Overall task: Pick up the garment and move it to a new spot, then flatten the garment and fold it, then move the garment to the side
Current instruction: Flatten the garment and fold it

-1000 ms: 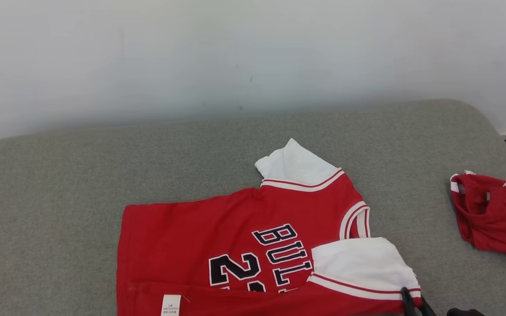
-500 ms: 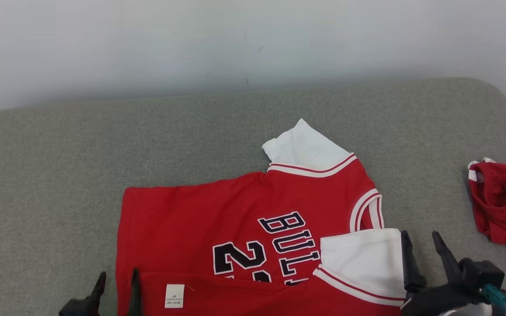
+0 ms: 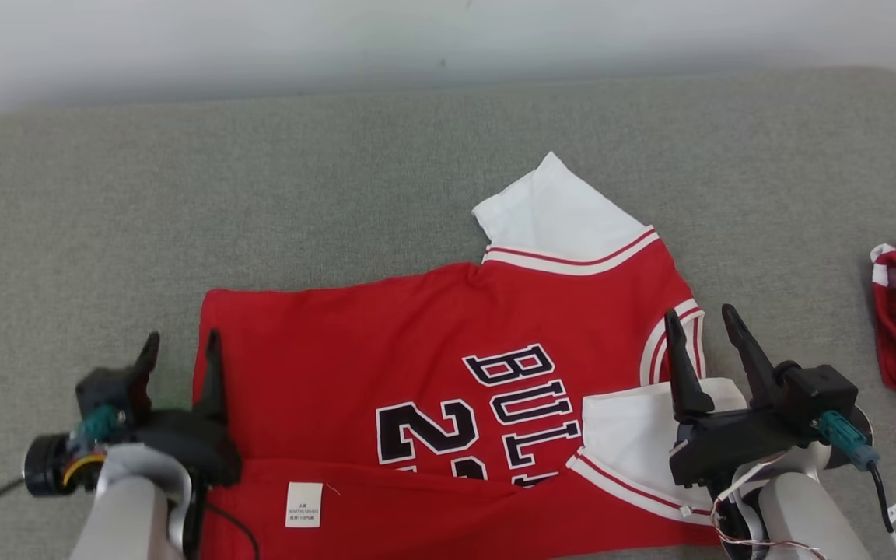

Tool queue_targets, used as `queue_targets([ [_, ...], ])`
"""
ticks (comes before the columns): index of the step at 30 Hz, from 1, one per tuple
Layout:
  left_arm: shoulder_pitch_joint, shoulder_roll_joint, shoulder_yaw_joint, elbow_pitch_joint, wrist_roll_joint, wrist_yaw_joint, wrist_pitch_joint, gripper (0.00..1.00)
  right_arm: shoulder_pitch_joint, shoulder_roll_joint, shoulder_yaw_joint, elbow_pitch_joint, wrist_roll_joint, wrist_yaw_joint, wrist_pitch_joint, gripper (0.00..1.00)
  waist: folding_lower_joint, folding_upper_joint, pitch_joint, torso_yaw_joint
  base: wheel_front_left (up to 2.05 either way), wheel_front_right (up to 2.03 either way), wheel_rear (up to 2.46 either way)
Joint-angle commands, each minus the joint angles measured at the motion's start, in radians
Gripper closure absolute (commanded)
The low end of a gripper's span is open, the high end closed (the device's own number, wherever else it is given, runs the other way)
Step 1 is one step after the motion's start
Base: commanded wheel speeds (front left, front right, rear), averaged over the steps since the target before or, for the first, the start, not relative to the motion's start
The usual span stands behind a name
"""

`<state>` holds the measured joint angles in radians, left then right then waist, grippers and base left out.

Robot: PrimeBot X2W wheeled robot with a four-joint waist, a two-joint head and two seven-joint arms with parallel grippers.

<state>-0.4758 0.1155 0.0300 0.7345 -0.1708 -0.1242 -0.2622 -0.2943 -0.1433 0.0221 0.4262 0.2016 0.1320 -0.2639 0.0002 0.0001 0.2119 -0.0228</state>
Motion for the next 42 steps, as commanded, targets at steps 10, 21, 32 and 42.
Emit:
queue_targets([
  [10,-0.207,0.026,-0.052,0.187,0.034,0.021,0.029,0.00,-0.040,0.006,0.033,-0.013,0.007,-0.003,0.000,0.00,-0.0002,-0.0001,0.065,-0.006,0.00,0.00,0.00],
  [21,-0.296,0.030,-0.077,0.348,0.043,0.063,0.021,0.29,-0.088,-0.015,0.055,-0.049,0.012,-0.003,0.000,0.00,-0.0002,-0.0001,0.099,-0.015,0.00,0.00,0.00],
  [32,-0.314,-0.005,-0.103,0.332,0.034,0.065,-0.002,1.00,-0.277,-0.114,0.117,0.055,0.032,-0.003,0.001,0.00,-0.0002,-0.0001,0.110,0.041,0.00,0.00,0.00],
  [42,-0.251,-0.039,-0.113,0.140,0.030,0.056,-0.003,1.00,-0.500,-0.177,0.196,0.259,0.050,-0.003,0.122,0.00,-0.0002,-0.0001,0.143,0.132,0.00,0.00,0.00],
])
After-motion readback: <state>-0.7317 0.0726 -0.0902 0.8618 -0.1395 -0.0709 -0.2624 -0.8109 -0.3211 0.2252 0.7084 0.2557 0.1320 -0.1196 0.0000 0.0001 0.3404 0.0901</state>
